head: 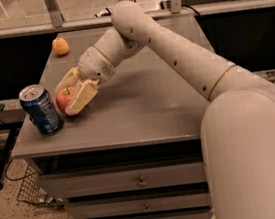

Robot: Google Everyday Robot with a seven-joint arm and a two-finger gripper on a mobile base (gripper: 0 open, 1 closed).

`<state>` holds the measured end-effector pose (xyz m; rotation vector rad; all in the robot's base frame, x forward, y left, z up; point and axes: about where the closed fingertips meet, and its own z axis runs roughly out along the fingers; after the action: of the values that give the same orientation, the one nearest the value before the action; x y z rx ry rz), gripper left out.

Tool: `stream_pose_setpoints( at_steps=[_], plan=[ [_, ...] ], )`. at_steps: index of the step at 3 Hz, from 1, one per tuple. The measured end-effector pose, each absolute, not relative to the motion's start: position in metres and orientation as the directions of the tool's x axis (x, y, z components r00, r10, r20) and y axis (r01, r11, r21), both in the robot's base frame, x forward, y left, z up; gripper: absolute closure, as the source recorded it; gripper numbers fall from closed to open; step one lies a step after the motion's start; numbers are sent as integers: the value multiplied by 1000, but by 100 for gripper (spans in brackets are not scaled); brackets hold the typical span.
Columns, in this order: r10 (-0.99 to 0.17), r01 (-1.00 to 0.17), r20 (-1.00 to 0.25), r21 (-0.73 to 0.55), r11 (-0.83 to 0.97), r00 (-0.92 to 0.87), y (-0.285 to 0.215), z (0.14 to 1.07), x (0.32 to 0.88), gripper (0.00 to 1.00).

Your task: Move apple near pepsi can

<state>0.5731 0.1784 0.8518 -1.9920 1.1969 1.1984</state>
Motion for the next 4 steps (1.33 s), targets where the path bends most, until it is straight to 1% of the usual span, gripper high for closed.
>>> stream_pose_setpoints(
  at_steps=[1,2,3,4],
  plan=[
    [-418,-879,-882,9,-476,218,182,851,573,58],
    [-418,-879,-882,9,-477,218,183,851,572,36],
    [-418,-879,-882,9,-477,218,183,851,572,12],
    [-416,-878,-883,9,-478,217,185,850,572,0]
  ],
)
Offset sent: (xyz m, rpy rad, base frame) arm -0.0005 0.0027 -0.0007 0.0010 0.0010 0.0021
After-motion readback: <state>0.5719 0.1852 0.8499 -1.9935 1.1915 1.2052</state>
